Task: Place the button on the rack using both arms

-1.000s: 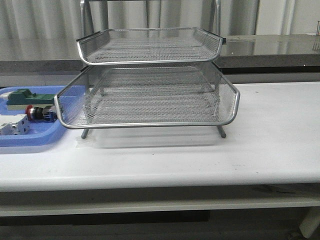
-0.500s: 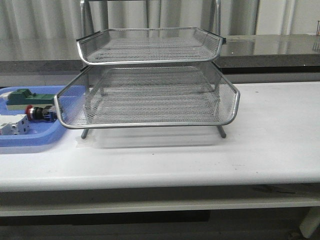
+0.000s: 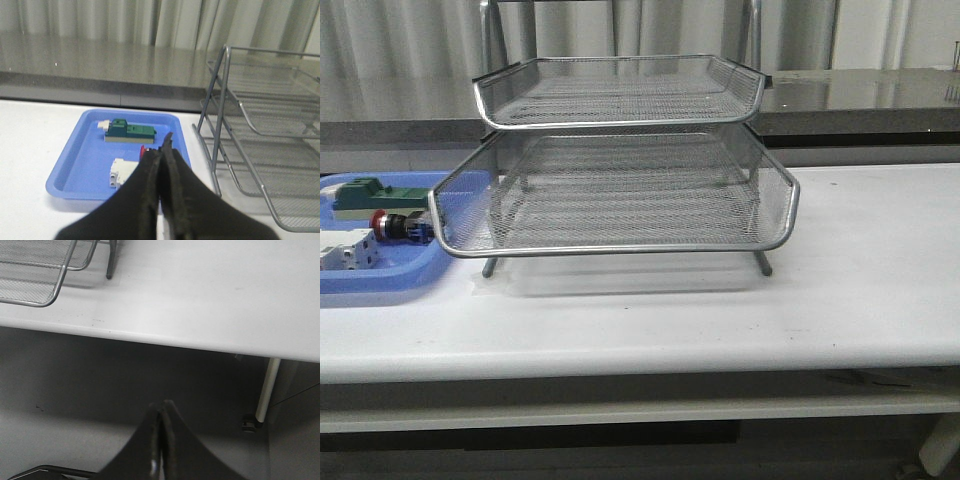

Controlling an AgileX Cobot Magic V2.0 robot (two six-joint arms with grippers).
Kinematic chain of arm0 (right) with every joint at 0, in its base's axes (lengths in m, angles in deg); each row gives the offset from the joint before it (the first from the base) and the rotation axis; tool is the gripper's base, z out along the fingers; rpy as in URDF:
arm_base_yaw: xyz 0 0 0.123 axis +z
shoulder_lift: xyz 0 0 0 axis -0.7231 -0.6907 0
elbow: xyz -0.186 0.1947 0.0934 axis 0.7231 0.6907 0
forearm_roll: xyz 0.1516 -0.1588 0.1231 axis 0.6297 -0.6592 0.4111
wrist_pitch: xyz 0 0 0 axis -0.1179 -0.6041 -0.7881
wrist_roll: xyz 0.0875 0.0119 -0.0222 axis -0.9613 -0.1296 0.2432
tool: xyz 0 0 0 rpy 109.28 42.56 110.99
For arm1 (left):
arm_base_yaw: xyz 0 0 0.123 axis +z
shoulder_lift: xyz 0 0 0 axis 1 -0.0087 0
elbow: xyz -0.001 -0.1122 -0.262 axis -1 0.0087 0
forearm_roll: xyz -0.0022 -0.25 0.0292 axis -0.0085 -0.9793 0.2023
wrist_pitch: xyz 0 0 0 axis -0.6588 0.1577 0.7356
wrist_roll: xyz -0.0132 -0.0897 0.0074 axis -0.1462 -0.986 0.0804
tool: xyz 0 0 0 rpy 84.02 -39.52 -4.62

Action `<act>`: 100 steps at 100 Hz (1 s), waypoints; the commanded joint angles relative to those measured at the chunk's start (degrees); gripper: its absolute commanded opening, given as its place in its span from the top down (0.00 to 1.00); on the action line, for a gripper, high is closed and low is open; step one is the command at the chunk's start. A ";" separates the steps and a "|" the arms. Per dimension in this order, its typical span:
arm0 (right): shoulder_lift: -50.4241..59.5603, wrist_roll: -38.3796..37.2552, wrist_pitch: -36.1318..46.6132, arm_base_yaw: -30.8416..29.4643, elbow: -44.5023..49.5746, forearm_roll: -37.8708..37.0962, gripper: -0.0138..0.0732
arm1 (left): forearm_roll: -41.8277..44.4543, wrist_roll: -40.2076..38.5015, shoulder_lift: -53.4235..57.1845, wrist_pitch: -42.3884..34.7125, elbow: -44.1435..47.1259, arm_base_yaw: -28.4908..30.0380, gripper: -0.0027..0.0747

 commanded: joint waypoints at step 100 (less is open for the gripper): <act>-0.27 0.00 2.77 -0.22 -1.37 -0.63 0.92 | 0.52 18.61 -63.20 29.32 -48.52 -0.14 0.68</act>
